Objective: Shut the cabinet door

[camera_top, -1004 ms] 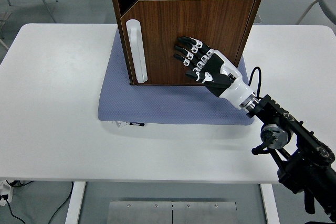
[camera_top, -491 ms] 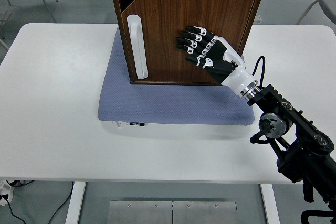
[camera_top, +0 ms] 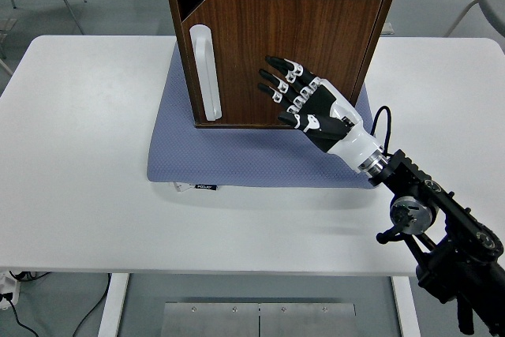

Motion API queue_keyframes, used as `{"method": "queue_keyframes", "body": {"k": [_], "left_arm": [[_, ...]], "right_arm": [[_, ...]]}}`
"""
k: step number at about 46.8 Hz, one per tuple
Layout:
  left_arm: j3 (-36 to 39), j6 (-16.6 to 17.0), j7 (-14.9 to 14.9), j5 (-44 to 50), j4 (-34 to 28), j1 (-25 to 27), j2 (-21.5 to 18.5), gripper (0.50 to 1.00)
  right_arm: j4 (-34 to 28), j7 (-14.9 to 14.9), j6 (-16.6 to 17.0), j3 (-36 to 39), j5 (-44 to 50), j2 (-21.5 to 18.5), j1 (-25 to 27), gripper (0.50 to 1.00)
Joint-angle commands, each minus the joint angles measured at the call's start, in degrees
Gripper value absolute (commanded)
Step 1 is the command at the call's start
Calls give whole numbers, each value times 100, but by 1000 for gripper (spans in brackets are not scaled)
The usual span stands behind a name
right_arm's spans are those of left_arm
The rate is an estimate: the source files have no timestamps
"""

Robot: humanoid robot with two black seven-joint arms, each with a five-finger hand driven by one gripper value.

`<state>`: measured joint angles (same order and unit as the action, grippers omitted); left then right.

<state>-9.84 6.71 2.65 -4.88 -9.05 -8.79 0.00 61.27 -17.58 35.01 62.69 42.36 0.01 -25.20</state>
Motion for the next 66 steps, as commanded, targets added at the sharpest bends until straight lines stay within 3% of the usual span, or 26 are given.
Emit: {"method": "queue_keyframes", "body": {"k": [1,29,66], "left_arm": [[0,-3,-1,4,0,0,0,1000],[0,-3,-1,-5,0,8,0,1000],[0,-3,-1,4,0,0,0,1000]], "right_arm": [[87,0,-1,15,0,-1,146,1000],[632,-9,-1,657,-35,1001,937,1000],[641,-9,-1,1667,-360,1423,1482,1000]]}}
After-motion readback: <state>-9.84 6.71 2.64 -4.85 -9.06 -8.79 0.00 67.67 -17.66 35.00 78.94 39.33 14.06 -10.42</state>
